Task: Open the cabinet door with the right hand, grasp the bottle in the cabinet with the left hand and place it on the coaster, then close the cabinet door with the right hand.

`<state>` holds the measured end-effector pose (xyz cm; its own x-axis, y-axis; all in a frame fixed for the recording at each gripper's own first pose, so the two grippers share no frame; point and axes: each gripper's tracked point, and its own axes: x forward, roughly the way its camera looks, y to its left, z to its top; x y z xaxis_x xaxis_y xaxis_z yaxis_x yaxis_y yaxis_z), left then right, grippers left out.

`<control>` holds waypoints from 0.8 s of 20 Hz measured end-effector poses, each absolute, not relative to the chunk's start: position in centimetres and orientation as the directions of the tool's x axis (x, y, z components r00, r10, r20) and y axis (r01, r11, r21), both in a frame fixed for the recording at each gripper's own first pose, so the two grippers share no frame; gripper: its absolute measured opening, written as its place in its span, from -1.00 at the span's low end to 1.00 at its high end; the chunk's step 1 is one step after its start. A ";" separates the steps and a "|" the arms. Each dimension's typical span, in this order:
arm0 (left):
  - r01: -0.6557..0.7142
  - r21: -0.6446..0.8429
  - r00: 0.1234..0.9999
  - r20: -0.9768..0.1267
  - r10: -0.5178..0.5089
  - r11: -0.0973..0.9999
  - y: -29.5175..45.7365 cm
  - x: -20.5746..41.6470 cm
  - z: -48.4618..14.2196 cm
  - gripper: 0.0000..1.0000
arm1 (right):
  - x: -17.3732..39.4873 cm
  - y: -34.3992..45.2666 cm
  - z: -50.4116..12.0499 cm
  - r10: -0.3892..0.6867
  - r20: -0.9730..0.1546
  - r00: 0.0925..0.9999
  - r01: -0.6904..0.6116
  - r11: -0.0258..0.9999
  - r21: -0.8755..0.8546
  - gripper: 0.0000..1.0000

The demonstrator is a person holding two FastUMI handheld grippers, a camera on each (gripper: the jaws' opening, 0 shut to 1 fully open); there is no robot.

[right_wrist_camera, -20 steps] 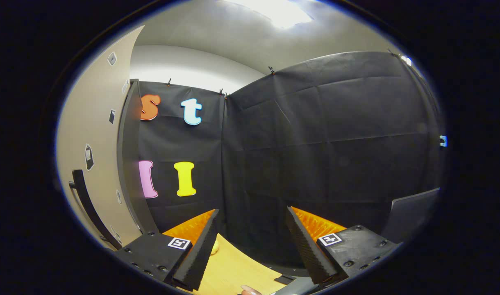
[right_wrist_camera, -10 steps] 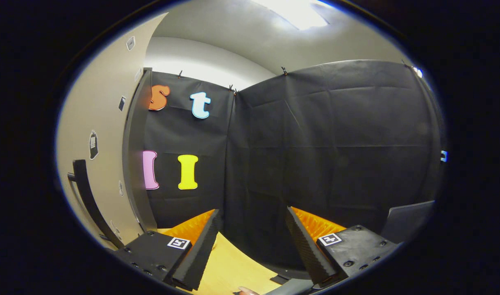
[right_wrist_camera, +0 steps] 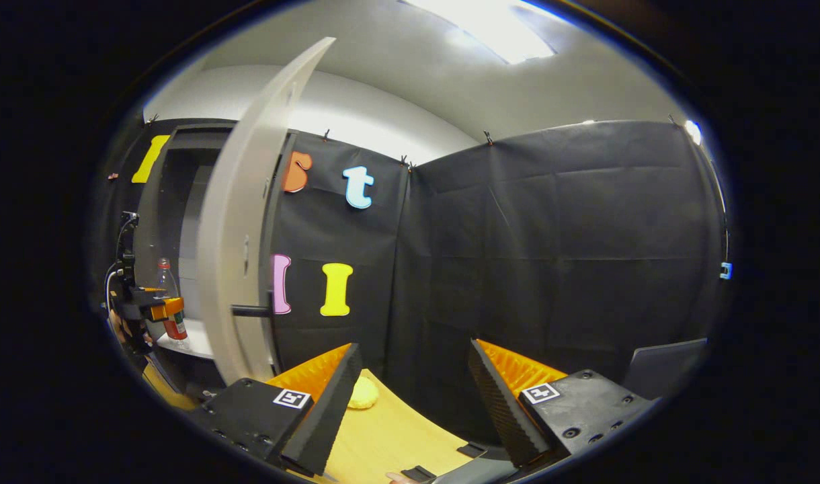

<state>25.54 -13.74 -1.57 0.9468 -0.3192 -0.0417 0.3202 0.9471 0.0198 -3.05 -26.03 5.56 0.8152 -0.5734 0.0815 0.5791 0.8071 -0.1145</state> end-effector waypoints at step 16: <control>0.450 -0.178 0.842 -0.240 -0.482 0.875 -7.7 7.5 -19.0 0.60 | -0.2 -8.9 2.1 -0.416 0.077 0.906 0.422 0.899 -0.116 0.94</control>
